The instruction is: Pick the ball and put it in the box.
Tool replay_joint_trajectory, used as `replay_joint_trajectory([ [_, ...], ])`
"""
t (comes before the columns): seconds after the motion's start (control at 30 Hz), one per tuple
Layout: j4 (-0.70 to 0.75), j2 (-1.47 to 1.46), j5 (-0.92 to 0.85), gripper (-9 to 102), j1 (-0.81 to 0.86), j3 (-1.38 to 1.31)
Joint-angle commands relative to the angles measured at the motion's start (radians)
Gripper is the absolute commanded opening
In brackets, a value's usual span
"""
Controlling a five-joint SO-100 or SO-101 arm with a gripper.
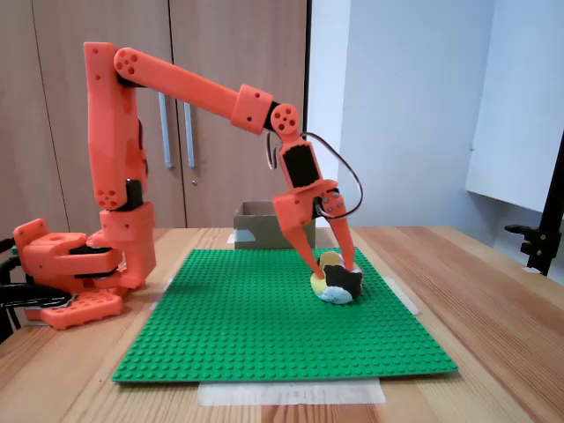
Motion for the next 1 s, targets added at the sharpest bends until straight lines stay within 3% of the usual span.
replay_joint_trajectory([
  [0.0, -0.017, 0.006, -0.020, 19, 0.005, -0.002],
  [0.7, 0.014, 0.015, 0.075, 15, 0.018, -0.015],
  [0.97, -0.018, 0.046, 0.008, 0, 0.021, -0.009],
])
